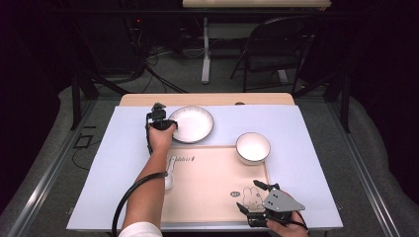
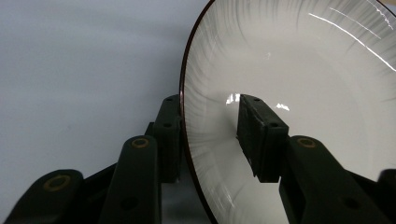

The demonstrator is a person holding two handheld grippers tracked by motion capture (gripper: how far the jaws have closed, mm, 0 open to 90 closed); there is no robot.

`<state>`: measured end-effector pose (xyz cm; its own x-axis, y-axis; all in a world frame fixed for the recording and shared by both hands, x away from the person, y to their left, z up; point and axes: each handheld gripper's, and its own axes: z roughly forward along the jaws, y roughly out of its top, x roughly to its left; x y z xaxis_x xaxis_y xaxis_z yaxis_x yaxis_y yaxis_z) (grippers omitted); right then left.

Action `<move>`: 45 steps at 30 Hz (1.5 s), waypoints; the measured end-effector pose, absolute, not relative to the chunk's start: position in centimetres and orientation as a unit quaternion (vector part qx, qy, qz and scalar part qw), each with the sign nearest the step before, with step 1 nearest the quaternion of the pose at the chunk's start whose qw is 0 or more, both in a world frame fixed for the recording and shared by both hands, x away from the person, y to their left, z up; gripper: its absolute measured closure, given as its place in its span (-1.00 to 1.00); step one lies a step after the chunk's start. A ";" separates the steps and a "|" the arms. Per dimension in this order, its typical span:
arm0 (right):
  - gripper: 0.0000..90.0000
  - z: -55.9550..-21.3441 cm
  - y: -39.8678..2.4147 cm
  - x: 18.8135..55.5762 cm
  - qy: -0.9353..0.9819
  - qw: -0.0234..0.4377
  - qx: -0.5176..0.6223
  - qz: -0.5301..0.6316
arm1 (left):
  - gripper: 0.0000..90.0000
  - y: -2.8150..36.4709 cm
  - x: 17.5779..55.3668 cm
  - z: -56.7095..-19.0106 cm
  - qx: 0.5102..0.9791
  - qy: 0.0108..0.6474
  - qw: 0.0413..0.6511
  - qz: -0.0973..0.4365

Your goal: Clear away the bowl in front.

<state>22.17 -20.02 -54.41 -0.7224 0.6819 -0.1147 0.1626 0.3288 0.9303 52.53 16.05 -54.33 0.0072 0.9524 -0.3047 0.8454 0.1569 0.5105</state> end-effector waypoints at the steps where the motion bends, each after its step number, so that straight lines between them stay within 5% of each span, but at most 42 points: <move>1: -0.68 -54.4 -20.0 22.2 0.774 0.254 0.273 0.511 | 0.38 16.1 52.5 -54.3 0.641 0.700 0.302 0.087; 45: -0.68 -54.4 -20.1 22.2 0.774 0.255 0.275 0.510 | 0.87 17.1 51.8 -51.7 0.614 0.714 0.332 0.052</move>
<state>22.24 -20.07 -54.41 -0.7189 0.6856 -0.1146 0.1647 0.3281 0.9302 51.80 17.11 -51.66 -0.0253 0.9116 -0.4103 0.8418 0.2408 0.4830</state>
